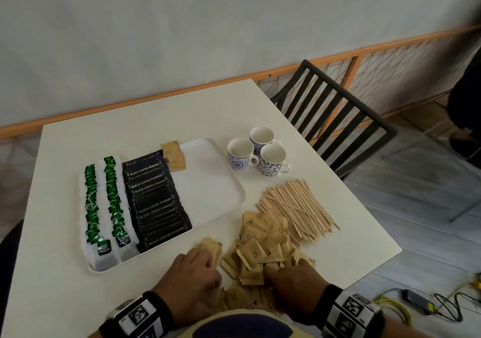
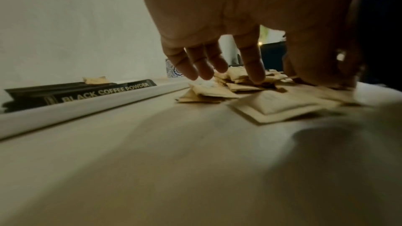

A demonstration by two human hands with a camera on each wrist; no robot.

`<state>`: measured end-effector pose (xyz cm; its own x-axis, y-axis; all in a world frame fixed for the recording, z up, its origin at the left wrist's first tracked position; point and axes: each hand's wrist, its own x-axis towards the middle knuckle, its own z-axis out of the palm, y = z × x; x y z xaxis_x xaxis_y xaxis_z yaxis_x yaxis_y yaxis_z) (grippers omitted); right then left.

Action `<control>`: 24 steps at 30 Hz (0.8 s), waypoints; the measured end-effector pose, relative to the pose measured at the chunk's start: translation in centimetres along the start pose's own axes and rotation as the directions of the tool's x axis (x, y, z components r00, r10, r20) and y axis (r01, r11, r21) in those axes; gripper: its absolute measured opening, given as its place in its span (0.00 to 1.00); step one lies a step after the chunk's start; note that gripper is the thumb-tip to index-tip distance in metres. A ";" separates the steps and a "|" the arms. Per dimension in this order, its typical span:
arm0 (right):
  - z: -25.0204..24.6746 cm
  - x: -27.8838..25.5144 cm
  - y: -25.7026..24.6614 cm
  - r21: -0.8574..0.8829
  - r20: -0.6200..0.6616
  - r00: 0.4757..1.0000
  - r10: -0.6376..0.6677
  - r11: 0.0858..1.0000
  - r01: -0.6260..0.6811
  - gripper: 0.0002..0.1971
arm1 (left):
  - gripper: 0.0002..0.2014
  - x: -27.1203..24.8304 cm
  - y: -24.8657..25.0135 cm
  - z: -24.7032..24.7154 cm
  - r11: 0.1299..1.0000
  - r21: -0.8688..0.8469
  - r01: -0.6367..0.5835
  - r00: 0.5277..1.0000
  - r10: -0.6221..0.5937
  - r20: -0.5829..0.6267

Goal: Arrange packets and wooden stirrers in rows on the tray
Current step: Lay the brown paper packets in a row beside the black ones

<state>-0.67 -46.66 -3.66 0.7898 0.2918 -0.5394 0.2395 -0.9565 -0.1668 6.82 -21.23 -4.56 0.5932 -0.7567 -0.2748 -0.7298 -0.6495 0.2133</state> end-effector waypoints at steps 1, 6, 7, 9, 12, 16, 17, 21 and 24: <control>-0.1 0.1 -0.2 0.003 0.002 1.000 0.000 1.000 0.000 0.19 | 0.15 -0.3 0.1 0.3 0.999 0.048 -0.016 1.000 0.015 0.023; -0.1 1.1 -0.8 0.043 -0.045 0.998 0.034 0.999 -0.032 0.22 | 0.23 0.1 -0.3 0.8 0.999 0.053 -0.002 0.993 -0.004 0.117; -0.1 1.2 -0.9 0.033 -0.056 0.998 0.037 0.999 -0.035 0.24 | 0.24 0.2 -0.1 0.9 1.000 0.024 0.019 0.994 -0.021 0.105; -0.1 1.4 -1.1 0.001 -0.081 0.996 0.033 0.999 -0.033 0.24 | 0.22 0.4 0.3 0.5 0.998 0.006 0.069 0.994 -0.069 0.083; -0.1 1.3 -1.5 -0.041 -0.124 0.992 0.039 0.998 -0.044 0.26 | 0.18 0.4 0.2 0.2 0.991 0.039 0.128 0.989 -0.130 0.072; 0.0 1.1 -1.8 -0.043 -0.128 0.991 0.046 0.998 -0.052 0.26 | 0.11 0.0 0.4 0.3 0.975 -0.136 0.177 0.984 -0.173 0.042; 0.0 1.0 -1.8 -0.035 -0.123 0.992 0.044 0.998 -0.048 0.26 | 0.08 -0.1 0.4 0.4 0.952 -0.227 0.206 0.978 -0.200 0.052; 0.0 0.7 -1.6 0.018 -0.129 0.992 0.001 1.000 0.001 0.20 | 0.08 -1.0 -0.3 -0.3 0.734 -0.618 0.281 0.952 -0.294 0.083; -1.4 0.5 -1.0 0.172 -0.094 0.994 -0.049 0.983 0.064 0.16 | 0.14 -1.6 -1.1 -1.9 0.446 -0.848 0.286 0.938 -0.311 0.152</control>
<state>0.27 -45.53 -2.66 0.8267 0.3367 -0.4507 0.1895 -0.9210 -0.3404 7.26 -19.42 -2.57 0.7319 -0.4962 -0.4671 0.1321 -0.5691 0.8116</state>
